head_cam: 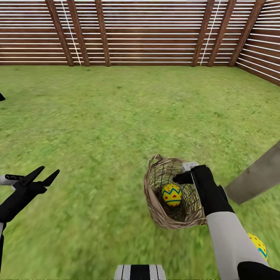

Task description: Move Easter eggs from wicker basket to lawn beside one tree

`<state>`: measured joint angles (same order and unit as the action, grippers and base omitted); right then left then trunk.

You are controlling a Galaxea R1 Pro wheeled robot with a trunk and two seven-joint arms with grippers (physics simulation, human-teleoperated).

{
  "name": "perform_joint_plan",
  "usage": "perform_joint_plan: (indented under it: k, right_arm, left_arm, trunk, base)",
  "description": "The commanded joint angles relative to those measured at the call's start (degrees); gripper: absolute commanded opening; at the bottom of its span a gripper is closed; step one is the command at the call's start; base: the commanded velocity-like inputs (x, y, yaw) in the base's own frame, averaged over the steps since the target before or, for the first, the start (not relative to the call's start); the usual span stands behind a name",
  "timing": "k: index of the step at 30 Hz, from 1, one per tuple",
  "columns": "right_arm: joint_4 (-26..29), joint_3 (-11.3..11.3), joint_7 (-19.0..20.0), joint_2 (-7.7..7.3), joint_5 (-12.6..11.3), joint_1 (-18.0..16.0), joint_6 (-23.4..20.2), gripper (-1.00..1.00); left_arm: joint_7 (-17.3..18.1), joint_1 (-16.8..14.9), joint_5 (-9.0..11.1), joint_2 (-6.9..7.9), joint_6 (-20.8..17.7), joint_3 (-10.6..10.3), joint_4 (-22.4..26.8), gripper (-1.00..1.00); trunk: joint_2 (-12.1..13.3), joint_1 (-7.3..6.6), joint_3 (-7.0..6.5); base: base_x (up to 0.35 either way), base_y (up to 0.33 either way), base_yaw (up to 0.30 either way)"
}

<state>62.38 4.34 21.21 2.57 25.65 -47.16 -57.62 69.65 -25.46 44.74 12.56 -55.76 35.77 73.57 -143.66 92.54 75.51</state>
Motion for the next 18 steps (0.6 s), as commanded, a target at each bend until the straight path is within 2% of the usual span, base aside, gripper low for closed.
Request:
perform_joint_plan:
  k: [1,8,15,18]
  right_arm:
    - [-0.63,0.15,0.41,0.07,0.57,-0.03,-0.08,1.00]
    - [-5.81,0.11,-0.02,0.09,0.42,-0.34,0.96,1.00]
    - [-5.91,-0.02,-0.09,0.16,0.61,-0.80,2.32,1.00]
    - [-5.86,0.02,-0.11,0.16,0.58,-0.82,5.10,1.00]
  left_arm:
    - [0.05,-0.03,0.17,0.01,-0.40,0.01,-0.01,1.00]
    - [0.03,-0.03,0.17,0.01,-0.40,0.00,-0.01,1.00]
    - [-0.04,-0.03,0.13,-0.03,-0.40,0.00,-0.01,1.00]
    - [-0.01,-0.03,0.15,-0.06,-0.35,0.00,-0.01,1.00]
  trunk:
    - [-0.03,0.01,0.27]
    - [-0.13,0.19,1.82]
    - [-0.22,0.37,3.37]
    - [-0.23,0.40,3.59]
  base:
    - [0.000,0.000,0.000]
    - [0.000,0.000,0.000]
    - [0.000,0.000,0.000]
    - [0.000,0.000,0.000]
